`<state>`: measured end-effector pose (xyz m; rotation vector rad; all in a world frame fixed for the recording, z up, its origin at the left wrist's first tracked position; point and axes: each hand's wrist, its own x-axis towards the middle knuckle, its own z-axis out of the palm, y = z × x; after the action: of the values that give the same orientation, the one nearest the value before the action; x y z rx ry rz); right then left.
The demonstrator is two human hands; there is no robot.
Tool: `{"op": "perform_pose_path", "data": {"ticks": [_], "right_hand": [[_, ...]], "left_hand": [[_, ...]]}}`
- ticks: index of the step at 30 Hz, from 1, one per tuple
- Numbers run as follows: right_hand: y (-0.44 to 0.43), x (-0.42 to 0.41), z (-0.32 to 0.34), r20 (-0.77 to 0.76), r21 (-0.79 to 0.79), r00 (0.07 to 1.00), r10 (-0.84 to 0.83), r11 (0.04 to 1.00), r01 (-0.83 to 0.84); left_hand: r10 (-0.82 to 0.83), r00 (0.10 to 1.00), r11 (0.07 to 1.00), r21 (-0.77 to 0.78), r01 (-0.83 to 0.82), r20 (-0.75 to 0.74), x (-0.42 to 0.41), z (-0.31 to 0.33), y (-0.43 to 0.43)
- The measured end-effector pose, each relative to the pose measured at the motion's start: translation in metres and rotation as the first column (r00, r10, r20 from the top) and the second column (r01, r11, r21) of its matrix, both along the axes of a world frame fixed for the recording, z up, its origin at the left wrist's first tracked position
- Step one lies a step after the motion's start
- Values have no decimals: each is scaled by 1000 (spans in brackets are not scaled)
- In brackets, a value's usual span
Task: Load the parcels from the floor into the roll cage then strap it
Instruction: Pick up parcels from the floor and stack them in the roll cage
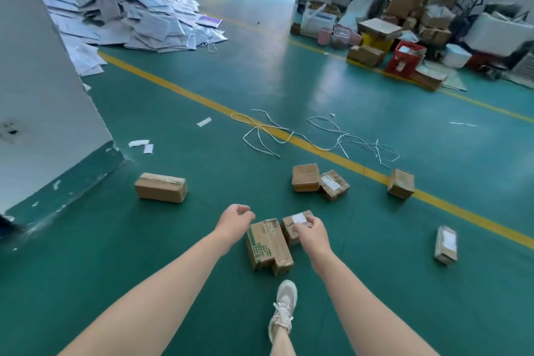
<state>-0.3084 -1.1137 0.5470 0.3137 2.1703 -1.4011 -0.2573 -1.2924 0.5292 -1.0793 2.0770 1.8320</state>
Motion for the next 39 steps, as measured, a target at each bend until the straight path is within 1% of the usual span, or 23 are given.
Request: {"op": "perform_pose_path", "data": {"ticks": [6,9,12,15,18,22,26,29,32,34,36,39], "right_hand": [[-13,-139,-39,59,64,992,112,991,-115],[-16,-193,-65,90,98,984,152,982,-160],[-19,-240,-118,163,137,969,187,968,-210],[-21,-269,-176,239,159,951,196,958,-238],[-22,-287,-249,297,205,927,227,933,-295],[-26,-295,-348,353,223,904,240,917,-331],[-32,-296,-451,379,243,888,261,898,-368],[-35,-292,-519,385,259,875,294,875,-408],[-39,-291,-571,373,271,870,322,859,-434],[-41,-292,-600,347,281,864,365,838,-467],[-43,-291,-623,332,308,841,427,794,-525],[-43,-286,-651,332,373,794,509,703,-606]], "left_hand": [[48,992,998,33,-52,116,-120,-40,-8],[68,983,997,22,-72,173,-164,-63,-6],[65,963,997,16,-72,260,-200,-109,-2],[34,934,999,-18,-29,355,-224,-166,-2],[3,900,1000,-16,5,436,-240,-239,-5],[-21,858,1000,3,22,513,-250,-335,-4],[-26,827,999,-2,32,561,-259,-435,-3],[-5,812,1000,-7,11,584,-265,-499,0],[44,793,999,-21,-39,608,-269,-553,7],[78,765,997,-56,-54,639,-272,-583,14],[116,739,993,-84,-80,664,-275,-604,21],[158,726,987,-106,-117,669,-277,-624,32]]}}
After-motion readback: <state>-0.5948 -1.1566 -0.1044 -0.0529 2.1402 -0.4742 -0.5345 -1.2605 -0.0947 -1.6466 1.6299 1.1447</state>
